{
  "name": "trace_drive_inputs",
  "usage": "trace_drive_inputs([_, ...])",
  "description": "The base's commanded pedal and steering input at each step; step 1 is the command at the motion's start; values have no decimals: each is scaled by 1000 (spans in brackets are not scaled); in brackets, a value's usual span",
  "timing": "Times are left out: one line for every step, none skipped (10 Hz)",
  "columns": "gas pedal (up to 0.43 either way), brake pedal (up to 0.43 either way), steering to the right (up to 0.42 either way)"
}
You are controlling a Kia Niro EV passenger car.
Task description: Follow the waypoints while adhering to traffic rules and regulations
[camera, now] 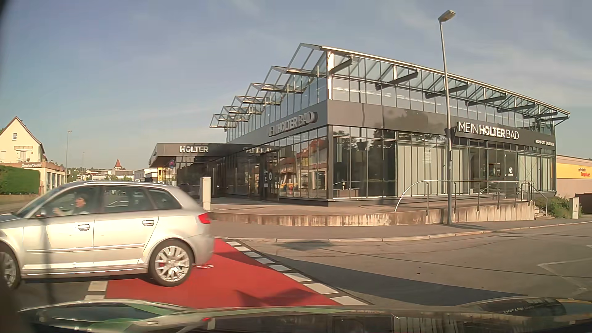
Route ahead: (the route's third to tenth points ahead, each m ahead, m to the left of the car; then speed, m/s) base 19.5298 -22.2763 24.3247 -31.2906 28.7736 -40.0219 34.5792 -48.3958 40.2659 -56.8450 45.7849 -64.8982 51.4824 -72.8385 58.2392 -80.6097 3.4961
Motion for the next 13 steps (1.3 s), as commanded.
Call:
trace_drive_inputs([67,0,442])
trace_drive_inputs([67,0,442])
trace_drive_inputs([28,0,448])
trace_drive_inputs([0,0,471])
trace_drive_inputs([0,0,495])
trace_drive_inputs([0,0,522])
trace_drive_inputs([0,0,545])
trace_drive_inputs([0,0,564])
trace_drive_inputs([0,0,567])
trace_drive_inputs([0,0,569])
trace_drive_inputs([0,0,578])
trace_drive_inputs([0,0,587])
trace_drive_inputs([0,0,589])
